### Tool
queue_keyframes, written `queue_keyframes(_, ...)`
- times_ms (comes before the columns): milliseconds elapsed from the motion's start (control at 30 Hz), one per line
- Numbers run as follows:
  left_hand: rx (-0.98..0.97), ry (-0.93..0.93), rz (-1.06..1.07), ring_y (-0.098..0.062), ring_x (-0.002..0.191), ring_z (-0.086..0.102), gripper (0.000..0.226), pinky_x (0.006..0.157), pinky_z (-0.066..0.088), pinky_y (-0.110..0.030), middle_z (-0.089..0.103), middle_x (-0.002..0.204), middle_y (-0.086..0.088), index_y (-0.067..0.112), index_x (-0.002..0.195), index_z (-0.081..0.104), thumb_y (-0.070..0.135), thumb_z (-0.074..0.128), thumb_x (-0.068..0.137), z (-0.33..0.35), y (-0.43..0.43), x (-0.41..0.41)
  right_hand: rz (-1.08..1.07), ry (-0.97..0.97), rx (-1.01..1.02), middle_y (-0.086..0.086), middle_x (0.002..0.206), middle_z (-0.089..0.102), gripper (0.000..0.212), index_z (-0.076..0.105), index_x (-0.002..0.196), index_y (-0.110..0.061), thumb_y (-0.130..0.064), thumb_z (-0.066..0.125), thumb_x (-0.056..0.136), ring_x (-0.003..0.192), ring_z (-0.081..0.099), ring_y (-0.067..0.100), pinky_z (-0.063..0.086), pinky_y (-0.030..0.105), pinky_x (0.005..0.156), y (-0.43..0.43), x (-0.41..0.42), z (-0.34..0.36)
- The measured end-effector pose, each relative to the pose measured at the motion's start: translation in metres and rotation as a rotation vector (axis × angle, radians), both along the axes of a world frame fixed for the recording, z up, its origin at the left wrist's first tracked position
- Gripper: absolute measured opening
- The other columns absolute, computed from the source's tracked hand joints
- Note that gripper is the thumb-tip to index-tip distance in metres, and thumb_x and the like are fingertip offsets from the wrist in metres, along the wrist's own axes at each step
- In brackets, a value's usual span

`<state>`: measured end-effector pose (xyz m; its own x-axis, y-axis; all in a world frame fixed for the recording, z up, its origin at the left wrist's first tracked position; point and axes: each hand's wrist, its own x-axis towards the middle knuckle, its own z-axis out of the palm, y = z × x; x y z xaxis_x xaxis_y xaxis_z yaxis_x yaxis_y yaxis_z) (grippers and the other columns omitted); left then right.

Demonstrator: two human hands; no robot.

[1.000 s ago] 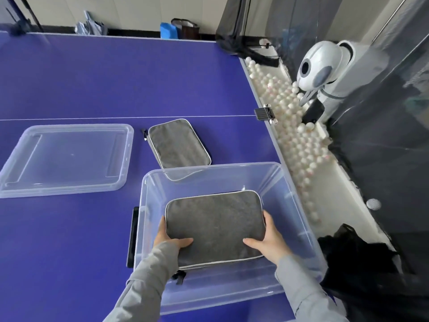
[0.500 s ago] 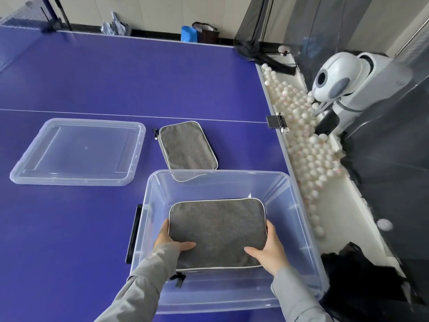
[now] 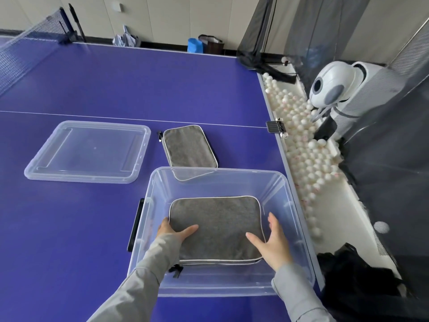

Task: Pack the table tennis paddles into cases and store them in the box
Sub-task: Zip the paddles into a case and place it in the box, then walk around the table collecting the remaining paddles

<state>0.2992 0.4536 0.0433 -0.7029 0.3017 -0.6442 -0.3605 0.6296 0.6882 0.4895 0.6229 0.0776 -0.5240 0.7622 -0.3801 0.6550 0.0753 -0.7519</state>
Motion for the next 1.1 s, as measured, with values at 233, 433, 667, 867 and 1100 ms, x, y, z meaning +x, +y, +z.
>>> queue_keyframes(233,-0.231,0.631,-0.401,-0.017,0.146,0.008,0.092,0.117,0.012,-0.033,0.011,0.158,0.003,0.022,0.149,0.013,0.063,0.057,0.079,0.047,0.000,0.031,0.088,0.108,0.278,0.001,0.151,0.033,0.062,0.031,0.145,-0.017,-0.031,0.059,0.091,0.140,0.029,0.017,0.025,0.035,0.116,-0.013,-0.004,0.033)
queue_keyframes(433,-0.397,0.909,-0.369,-0.017,0.147,0.000,0.086,0.118,0.004,-0.035,0.006,0.159,0.004,0.022,0.150,0.009,0.065,0.043,0.084,0.071,-0.032,0.055,0.300,0.184,0.417,0.006,0.149,0.034,0.058,0.034,0.143,-0.010,-0.026,0.057,0.092,0.139,0.029,0.018,0.007,0.005,0.108,-0.042,-0.021,0.048)
queue_keyframes(667,-0.532,0.892,-0.111,-0.017,0.147,0.004,0.081,0.118,0.012,-0.036,0.007,0.159,0.004,0.020,0.150,0.011,0.062,0.040,0.087,0.062,-0.125,0.082,0.699,0.243,0.409,0.009,0.156,0.022,0.064,0.024,0.148,-0.009,-0.028,0.054,0.094,0.145,0.020,0.020,0.017,0.026,0.116,-0.119,-0.053,0.049)
queue_keyframes(867,-0.604,0.771,0.011,-0.017,0.147,0.005,0.082,0.118,0.010,-0.034,0.007,0.159,0.003,0.019,0.150,0.010,0.062,0.040,0.087,0.034,-0.204,0.104,1.014,0.238,0.637,0.014,0.153,0.027,0.063,0.029,0.146,-0.008,-0.031,0.055,0.093,0.143,0.023,0.027,0.020,0.039,0.116,-0.209,-0.071,0.038)
queue_keyframes(1100,-0.692,0.500,0.098,-0.018,0.147,0.004,0.081,0.118,0.010,-0.037,0.004,0.160,0.002,0.018,0.150,0.009,0.062,0.037,0.089,-0.022,-0.326,0.147,1.487,0.040,0.694,0.007,0.158,0.016,0.064,0.017,0.150,-0.016,-0.038,0.044,0.096,0.146,0.012,0.022,0.011,0.037,0.116,-0.334,-0.063,-0.018)
